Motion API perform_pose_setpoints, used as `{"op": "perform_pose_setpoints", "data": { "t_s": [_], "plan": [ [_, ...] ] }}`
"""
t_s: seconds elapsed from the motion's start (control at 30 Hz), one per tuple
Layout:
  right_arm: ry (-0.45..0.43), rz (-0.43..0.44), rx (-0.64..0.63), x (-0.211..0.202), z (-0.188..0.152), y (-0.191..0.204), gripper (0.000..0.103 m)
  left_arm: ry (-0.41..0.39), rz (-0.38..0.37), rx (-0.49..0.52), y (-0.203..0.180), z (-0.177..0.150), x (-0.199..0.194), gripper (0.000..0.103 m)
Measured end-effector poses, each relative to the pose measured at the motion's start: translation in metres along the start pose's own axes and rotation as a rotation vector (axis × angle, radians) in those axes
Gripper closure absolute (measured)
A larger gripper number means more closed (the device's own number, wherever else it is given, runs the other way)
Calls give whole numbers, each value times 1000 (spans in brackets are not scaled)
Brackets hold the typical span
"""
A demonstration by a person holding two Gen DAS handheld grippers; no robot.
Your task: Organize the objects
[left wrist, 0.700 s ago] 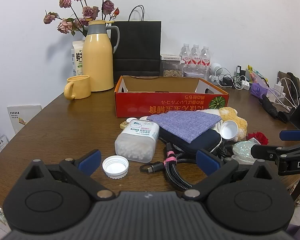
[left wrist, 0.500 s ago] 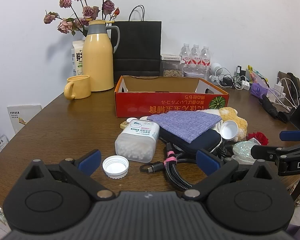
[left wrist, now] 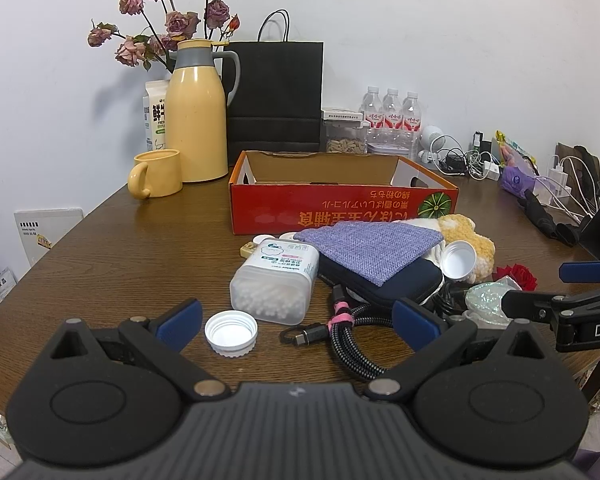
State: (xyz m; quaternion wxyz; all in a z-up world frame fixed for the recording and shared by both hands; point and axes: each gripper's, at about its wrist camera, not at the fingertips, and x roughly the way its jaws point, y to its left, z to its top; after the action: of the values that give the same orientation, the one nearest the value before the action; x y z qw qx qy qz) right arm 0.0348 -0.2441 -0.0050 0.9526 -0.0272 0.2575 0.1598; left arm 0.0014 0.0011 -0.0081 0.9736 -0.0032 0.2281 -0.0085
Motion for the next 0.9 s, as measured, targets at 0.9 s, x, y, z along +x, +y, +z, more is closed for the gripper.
{"op": "perform_pose_setpoints", "data": {
  "t_s": [0.9],
  "plan": [
    [1,1,1,1,-1,1,0,2,-1,-2,0,0,0,0]
  ]
}}
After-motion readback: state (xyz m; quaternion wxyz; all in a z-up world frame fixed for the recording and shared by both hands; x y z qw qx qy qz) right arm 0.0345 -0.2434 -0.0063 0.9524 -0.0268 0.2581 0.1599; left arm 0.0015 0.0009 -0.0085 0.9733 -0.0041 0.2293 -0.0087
